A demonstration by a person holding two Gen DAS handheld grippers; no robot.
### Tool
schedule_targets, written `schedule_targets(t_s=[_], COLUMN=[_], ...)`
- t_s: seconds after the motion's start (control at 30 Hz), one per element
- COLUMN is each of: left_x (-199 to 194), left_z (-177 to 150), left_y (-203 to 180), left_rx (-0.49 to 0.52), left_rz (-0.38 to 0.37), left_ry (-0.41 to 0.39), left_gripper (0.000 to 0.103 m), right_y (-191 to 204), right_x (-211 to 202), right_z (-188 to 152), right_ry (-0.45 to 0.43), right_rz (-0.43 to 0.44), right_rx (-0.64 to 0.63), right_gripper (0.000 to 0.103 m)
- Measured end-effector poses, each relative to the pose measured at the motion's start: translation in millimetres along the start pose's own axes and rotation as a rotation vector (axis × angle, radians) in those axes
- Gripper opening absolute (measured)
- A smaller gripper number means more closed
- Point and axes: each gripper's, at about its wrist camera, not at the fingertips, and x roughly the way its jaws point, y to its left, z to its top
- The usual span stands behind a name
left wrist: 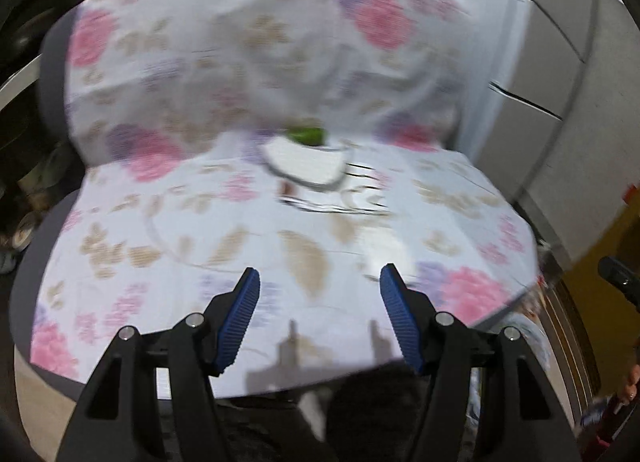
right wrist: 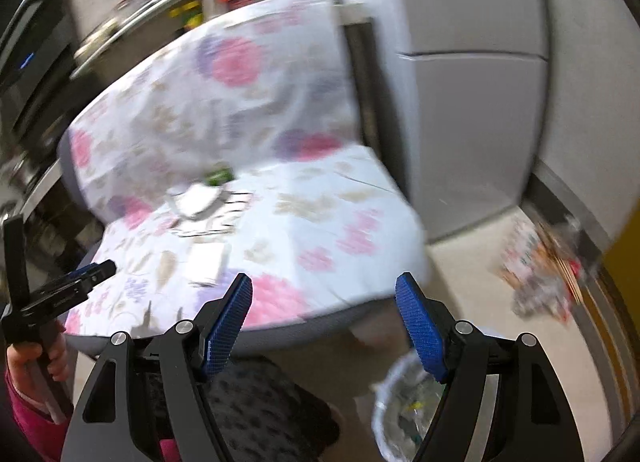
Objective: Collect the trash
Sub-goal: 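Return to the seat and grasp the white textured pad with the right gripper, then grasp the white brown-striped paper with the left gripper while the right gripper holds the pad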
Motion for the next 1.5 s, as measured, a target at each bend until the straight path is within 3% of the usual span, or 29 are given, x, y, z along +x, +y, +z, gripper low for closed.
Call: schedule_targets(t_s=[0.3, 0.5, 0.63, 0.8, 0.93, 1.1, 1.17, 1.2, 1.33, 1.5], left_x=[14.7, 42.2, 60.3, 83.5, 87.9, 91.0, 94.0, 95.1, 104.4, 127.8], left_z=[13.8, 32.8, 41.2, 54.1, 59.6, 56.0, 55.1, 55.4, 62.1, 73.7], left_y=[75.1, 94.4, 96.1, 89.8, 87.0, 82.5, 79.9, 78.7, 65.7, 37.5], left_rx=[-0.14, -0.149, -0.138, -0.11, -0.109, -0.104, -0.096, -0.095, -0.069, -0.03], left_rz=[0.074, 0.109, 0.09, 0.076, 0.075, 0.066, 0.062, 0.059, 0.007, -0.029], left_ry=[-0.001, 0.0, 0.01, 0.031, 0.026, 0.04, 0.052, 0.055, 0.074, 0.116], left_gripper=[0.061, 0.061, 0.061, 0.061, 0.061, 0.061, 0.061, 0.061, 0.061, 0.061], right_y=[84.3, 133.8, 134.6, 131.9, 143.6, 142.3, 141.3, 141.4, 136.5, 109.3], right_x=[90.9, 182.1, 214.1, 243.9, 271.7, 313.7, 314.2, 304.3, 238.0, 159.5], right_z=[49.1, 72.7, 69.0, 77.1, 88.9, 98.4, 102.0, 106.7, 127.5, 136.7], right_ry=[0.046, 0.128, 0.206, 0.216, 0.226, 0.305, 0.304, 0.269, 0.074, -0.099], right_rz=[0.169, 0.164, 0.158, 0.181, 0.182, 0.162, 0.21, 0.248, 0.303, 0.175], right_rx=[-0.134, -0.23, -0.216, -0.174, -0.184, -0.115, -0.078, -0.064, -0.078, -0.112], right_gripper=[0.074, 0.05, 0.051, 0.051, 0.042, 0.042, 0.013, 0.004, 0.004, 0.004])
